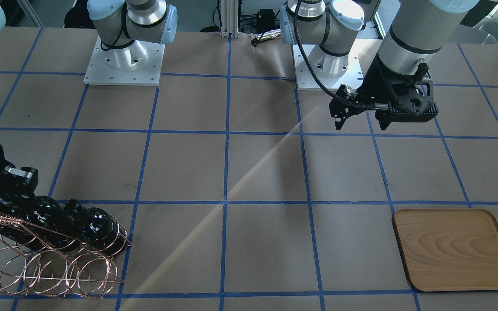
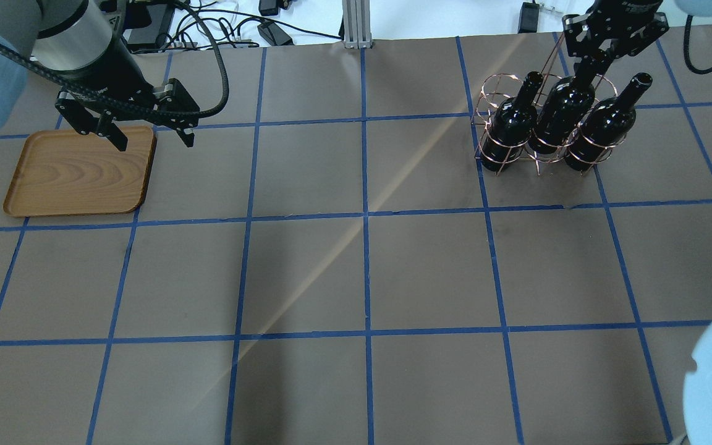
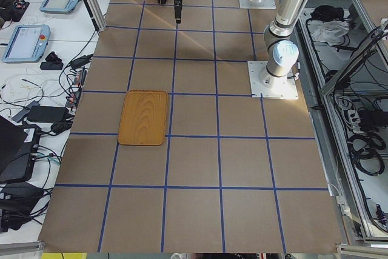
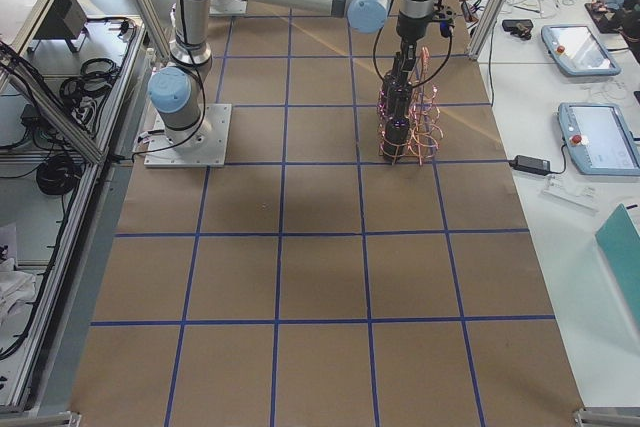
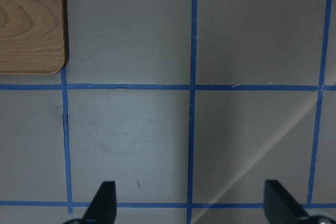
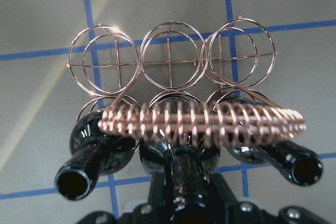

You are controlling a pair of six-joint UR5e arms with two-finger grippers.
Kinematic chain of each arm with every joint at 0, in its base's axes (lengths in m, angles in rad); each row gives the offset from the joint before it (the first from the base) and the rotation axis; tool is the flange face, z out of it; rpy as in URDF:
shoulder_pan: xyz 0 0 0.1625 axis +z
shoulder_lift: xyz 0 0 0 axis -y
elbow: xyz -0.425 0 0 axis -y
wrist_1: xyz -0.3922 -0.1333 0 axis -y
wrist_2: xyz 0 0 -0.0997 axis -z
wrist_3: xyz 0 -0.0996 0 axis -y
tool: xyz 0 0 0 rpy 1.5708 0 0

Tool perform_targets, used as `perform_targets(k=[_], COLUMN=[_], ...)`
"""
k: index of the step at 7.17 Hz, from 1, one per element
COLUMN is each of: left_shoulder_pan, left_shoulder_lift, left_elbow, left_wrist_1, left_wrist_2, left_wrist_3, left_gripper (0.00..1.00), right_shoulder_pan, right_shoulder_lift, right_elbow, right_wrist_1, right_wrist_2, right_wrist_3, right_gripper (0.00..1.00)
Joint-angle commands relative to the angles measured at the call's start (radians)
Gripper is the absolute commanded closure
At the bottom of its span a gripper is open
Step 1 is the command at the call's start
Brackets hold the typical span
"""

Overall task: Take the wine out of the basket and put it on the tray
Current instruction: 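Close the right gripper on the nearest bottle's neck and lift it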

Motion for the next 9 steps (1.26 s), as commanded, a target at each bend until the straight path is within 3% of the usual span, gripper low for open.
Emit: perform_targets(k=[1,4,5,6,9], left_shoulder_pan=[0.002,0.002,0.002,0.003,0.0], left_shoulder_lift=[-0.002,-0.002,0.0,0.009,0.063], left_elbow=[0.001,0.001,0.001,0.001,0.001], left_wrist_1=[0.003,0.003,0.003,0.001,-0.07], left_wrist_2=[-0.001,0.0,0.0,0.002,0.002], left_wrist_3=[0.0,0.0,0.003,0.003,0.003], left_gripper=[0.0,0.0,0.0,0.0,0.0], right_shoulder_pan=[0.0,0.008,0.021,0.07,0.245], right_shoulder_lift=[-0.112,-0.145,-0.152,-0.166,-0.108], right_elbow=[-0.034,-0.003,0.086,0.149,0.157], right_wrist_1=[0.061,0.207,0.193,0.098,-0.019], right_wrist_2=[0.008,0.0,0.008,0.008,0.057], right_wrist_3=[-0.002,0.006,0.021,0.082,0.352], right_gripper=[0.81,0.82,0.83,0.83,0.83])
